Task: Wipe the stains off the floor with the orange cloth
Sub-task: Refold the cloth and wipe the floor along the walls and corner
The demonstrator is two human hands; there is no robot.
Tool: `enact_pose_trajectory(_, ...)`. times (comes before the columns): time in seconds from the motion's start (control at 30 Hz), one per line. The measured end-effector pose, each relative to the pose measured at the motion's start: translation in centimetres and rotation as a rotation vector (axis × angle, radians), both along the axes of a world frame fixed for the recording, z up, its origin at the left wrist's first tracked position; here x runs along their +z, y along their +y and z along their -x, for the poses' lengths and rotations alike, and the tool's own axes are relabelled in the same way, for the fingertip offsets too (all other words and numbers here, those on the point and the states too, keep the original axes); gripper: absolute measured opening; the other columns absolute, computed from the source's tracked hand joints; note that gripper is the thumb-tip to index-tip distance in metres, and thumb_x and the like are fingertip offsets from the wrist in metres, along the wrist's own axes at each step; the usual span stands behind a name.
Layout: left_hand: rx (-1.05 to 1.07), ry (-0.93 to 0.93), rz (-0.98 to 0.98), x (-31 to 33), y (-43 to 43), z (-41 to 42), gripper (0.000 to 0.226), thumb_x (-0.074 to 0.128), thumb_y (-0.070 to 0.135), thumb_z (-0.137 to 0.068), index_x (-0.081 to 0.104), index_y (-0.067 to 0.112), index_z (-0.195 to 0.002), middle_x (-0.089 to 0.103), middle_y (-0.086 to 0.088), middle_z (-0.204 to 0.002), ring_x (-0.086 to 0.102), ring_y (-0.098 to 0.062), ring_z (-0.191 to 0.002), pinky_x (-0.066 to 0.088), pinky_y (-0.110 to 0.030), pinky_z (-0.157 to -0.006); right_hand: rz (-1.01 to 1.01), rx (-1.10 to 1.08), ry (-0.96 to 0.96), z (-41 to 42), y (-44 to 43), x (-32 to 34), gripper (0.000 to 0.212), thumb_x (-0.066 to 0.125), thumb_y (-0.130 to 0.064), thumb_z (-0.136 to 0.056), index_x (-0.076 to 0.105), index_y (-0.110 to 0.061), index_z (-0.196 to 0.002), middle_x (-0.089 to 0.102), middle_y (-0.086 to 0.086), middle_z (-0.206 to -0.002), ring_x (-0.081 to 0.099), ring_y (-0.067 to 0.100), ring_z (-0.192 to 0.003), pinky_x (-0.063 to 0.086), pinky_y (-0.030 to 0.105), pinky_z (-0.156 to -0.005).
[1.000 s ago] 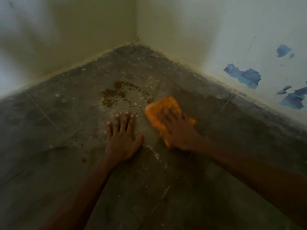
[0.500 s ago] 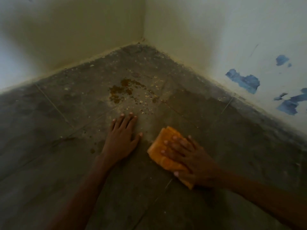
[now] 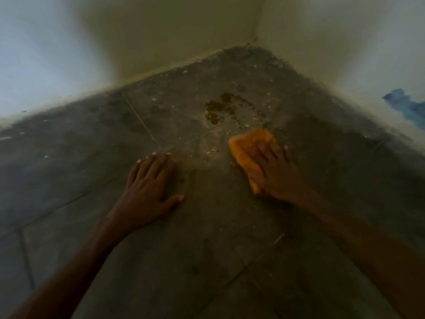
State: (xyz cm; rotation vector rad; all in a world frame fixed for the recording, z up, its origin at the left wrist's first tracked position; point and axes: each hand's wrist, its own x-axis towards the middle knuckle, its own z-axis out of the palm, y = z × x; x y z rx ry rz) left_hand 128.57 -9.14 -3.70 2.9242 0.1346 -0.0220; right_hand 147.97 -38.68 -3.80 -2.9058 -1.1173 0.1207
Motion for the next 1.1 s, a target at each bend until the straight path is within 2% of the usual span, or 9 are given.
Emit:
enact_pose_trajectory(0.1, 0.129, -0.044, 0.1, 0.1, 3.3, 0.3, 0.077, 0.041, 0.059, -0.088, 0.018, 0.027, -0.154, 0.007, 0.005, -0.163, -0.002, -0.02, -0.15, 0.004, -0.047, -0.12, -0.042, -0.098, 0.11, 2.2, 7.7, 0.1, 0.069, 0.017, -0.06, -0.099, -0.009, -0.033, -0.156, -0.017, 0.001, -0.165, -0.019, 0.031, -0.151, -0.006, 0.064, -0.119)
enact_pose_trajectory(0.2, 0.285, -0.11, 0.174, 0.0, 8.4, 0.6, 0.066, 0.057, 0.026, -0.094, 0.026, 0.022, -0.152, 0.016, -0.003, -0.162, 0.007, -0.028, -0.15, 0.018, -0.059, -0.117, -0.064, 0.452, 0.145, 13.0, 7.0, -0.2, 0.076, 0.036, -0.057, -0.096, -0.004, -0.038, -0.157, -0.02, -0.004, -0.163, -0.021, 0.026, -0.151, -0.013, 0.059, -0.118)
enact_pose_trajectory(0.27, 0.36, -0.108, 0.223, 0.0, 11.9, 0.9, 0.067, 0.059, 0.034, -0.092, 0.029, 0.023, -0.151, 0.02, -0.002, -0.161, 0.011, -0.027, -0.149, 0.019, -0.057, -0.117, -0.053, 0.623, 0.078, 15.7, 5.3, -0.7, 0.078, 0.038, -0.063, -0.09, 0.005, -0.04, -0.157, -0.003, -0.006, -0.167, -0.005, 0.026, -0.154, -0.001, 0.058, -0.119)
enact_pose_trajectory(0.4, 0.509, -0.353, 0.371, -1.1, 14.3, 1.0, 0.05, 0.049, 0.032, -0.092, 0.047, 0.018, -0.14, 0.047, -0.006, -0.145, 0.044, -0.026, -0.132, 0.034, -0.042, -0.111, -0.043, 0.378, 0.043, 8.3, 17.7, -0.6, 0.076, 0.02, -0.067, -0.087, 0.002, -0.041, -0.156, -0.009, -0.008, -0.167, -0.016, 0.024, -0.152, -0.003, 0.065, -0.117)
enact_pose_trajectory(0.57, 0.59, -0.501, 0.366, -1.7, 14.5, 1.1, 0.043, 0.041, 0.002, -0.096, 0.048, 0.009, -0.139, 0.048, -0.011, -0.141, 0.048, -0.023, -0.124, 0.037, -0.029, -0.104, -0.052, 0.178, 0.108, 3.4, 33.1, 0.6, 0.069, 0.026, -0.059, -0.099, 0.003, -0.031, -0.158, -0.006, -0.003, -0.167, -0.015, 0.028, -0.152, -0.007, 0.064, -0.118)
enact_pose_trajectory(0.8, 0.569, -0.419, 0.259, -1.7, 14.0, 0.5, 0.041, 0.039, 0.016, -0.102, 0.044, 0.01, -0.141, 0.043, -0.011, -0.146, 0.045, -0.026, -0.131, 0.039, -0.039, -0.109, -0.046, 0.591, 0.06, 11.2, 16.1, -0.5, 0.071, 0.035, -0.059, -0.093, 0.009, -0.043, -0.156, 0.003, -0.007, -0.167, -0.006, 0.024, -0.153, -0.006, 0.064, -0.115)
enact_pose_trajectory(0.93, 0.562, -0.376, 0.172, -1.5, 13.9, 0.4, 0.041, 0.041, 0.015, -0.1, 0.046, 0.009, -0.14, 0.045, -0.009, -0.143, 0.048, -0.026, -0.126, 0.045, -0.041, -0.104, -0.02, 0.175, 0.07, -3.7, 23.8, -0.7, 0.066, 0.005, -0.066, -0.094, 0.0, -0.044, -0.156, 0.0, -0.003, -0.168, 0.0, 0.029, -0.154, 0.011, 0.064, -0.118)
enact_pose_trajectory(1.0, 0.605, -0.376, 0.18, -1.2, 13.8, -0.1, 0.038, 0.045, 0.015, -0.099, 0.05, 0.009, -0.136, 0.048, -0.009, -0.138, 0.051, -0.026, -0.12, 0.049, -0.043, -0.098, -0.011, -0.005, 0.089, -5.9, 26.5, -0.8, 0.081, -0.009, -0.073, -0.087, -0.006, -0.033, -0.157, -0.008, 0.003, -0.167, -0.006, 0.035, -0.153, 0.004, 0.066, -0.118)
enact_pose_trajectory(1.1, 0.76, -0.412, 0.272, -0.2, 12.8, -3.3, 0.027, 0.048, 0.02, -0.096, 0.056, 0.01, -0.119, 0.052, -0.011, -0.125, 0.054, -0.03, -0.106, 0.05, -0.05, -0.088, 0.022, 0.19, -0.007, 2.0, 21.5, -0.7, 0.074, 0.025, -0.06, -0.098, -0.015, -0.033, -0.154, -0.018, 0.002, -0.164, -0.02, 0.033, -0.15, -0.01, 0.064, -0.118)
